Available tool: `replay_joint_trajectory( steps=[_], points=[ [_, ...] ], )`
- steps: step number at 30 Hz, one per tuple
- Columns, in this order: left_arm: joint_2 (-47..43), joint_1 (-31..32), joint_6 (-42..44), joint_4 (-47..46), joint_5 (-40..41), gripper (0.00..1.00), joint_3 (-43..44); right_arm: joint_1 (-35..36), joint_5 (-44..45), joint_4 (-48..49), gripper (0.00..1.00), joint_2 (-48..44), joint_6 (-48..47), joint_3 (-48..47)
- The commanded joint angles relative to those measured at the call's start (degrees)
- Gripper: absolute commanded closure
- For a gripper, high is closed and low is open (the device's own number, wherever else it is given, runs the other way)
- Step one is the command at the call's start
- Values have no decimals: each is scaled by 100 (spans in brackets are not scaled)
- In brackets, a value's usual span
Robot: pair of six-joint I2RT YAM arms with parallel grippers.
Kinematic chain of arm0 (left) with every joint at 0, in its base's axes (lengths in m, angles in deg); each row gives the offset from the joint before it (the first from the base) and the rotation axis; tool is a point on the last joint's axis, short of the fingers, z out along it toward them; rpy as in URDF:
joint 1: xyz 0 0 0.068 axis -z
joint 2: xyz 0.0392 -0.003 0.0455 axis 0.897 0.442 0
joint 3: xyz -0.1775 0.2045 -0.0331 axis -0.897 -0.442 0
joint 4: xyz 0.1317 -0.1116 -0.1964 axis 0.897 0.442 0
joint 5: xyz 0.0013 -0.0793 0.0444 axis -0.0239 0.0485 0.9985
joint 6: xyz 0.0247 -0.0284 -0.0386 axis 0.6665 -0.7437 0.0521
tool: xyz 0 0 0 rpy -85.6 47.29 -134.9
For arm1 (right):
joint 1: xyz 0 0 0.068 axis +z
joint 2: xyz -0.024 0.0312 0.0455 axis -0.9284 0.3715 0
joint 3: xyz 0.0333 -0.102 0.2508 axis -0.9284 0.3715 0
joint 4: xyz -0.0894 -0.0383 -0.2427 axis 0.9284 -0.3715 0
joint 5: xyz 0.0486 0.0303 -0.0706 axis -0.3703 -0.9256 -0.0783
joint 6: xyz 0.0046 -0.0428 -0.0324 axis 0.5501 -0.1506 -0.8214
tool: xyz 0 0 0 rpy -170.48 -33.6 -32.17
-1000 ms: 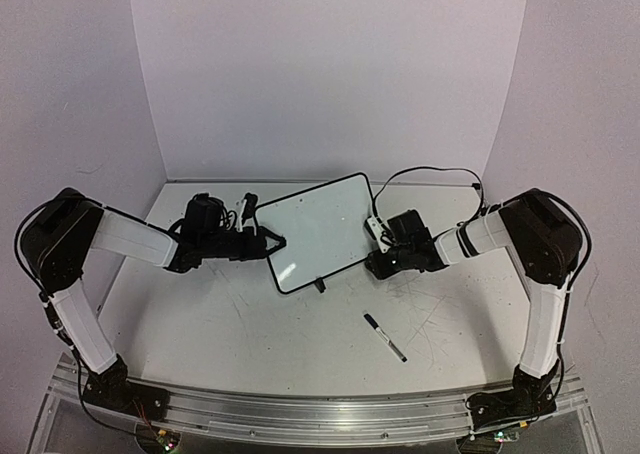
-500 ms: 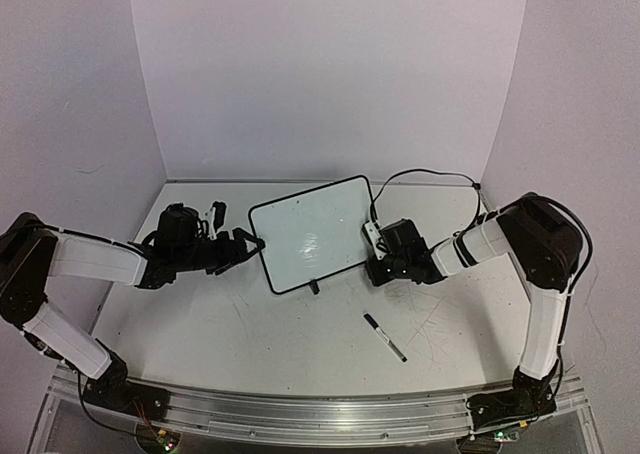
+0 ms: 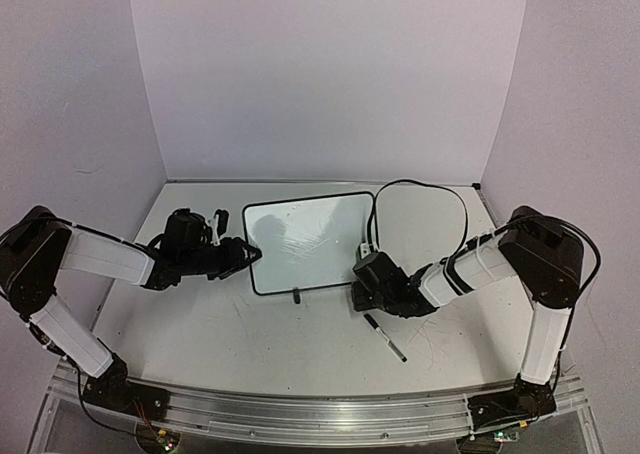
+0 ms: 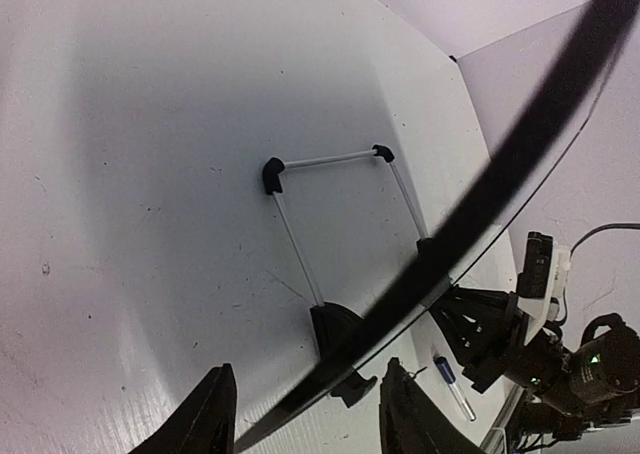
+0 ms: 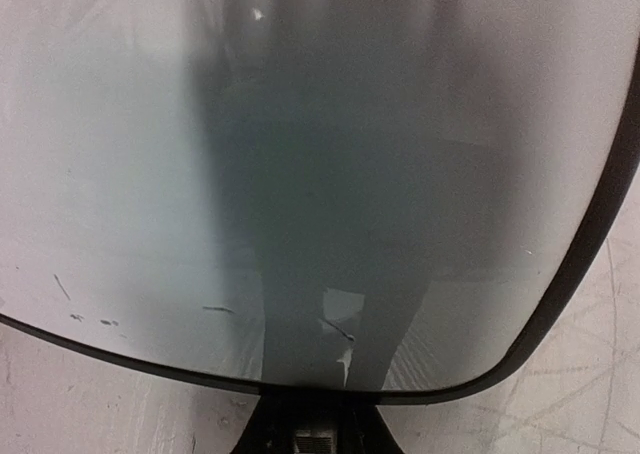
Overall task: Write a sentence on the whiteboard
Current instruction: Move the whiteboard stand to the center of the board.
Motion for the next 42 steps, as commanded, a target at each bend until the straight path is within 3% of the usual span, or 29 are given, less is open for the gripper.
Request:
replay_joint_trajectory(
  steps=[1, 5, 13, 31, 35, 38, 42],
  points=[
    [331, -16, 415, -26, -36, 56, 467, 55, 424, -51, 100, -410, 580, 164],
    [744, -11, 522, -27, -140, 68, 784, 61, 316, -30, 100, -353, 730, 213],
    [1122, 131, 527, -33, -260, 74, 1227, 66, 300, 57, 100, -265, 784, 193],
    [1325, 514, 436, -43, -182, 77, 1290, 68, 283, 85, 100, -193, 829, 98],
    [1207, 510, 498, -33, 7, 71, 1244, 74, 314, 23, 99, -250, 791, 92],
    [971, 471, 578, 29, 146, 55, 1166, 74, 330, -70, 89, -335, 754, 94],
    [644, 443, 690, 315, 234, 44, 1148, 87, 240, -205, 74, -525, 678, 151]
  ],
)
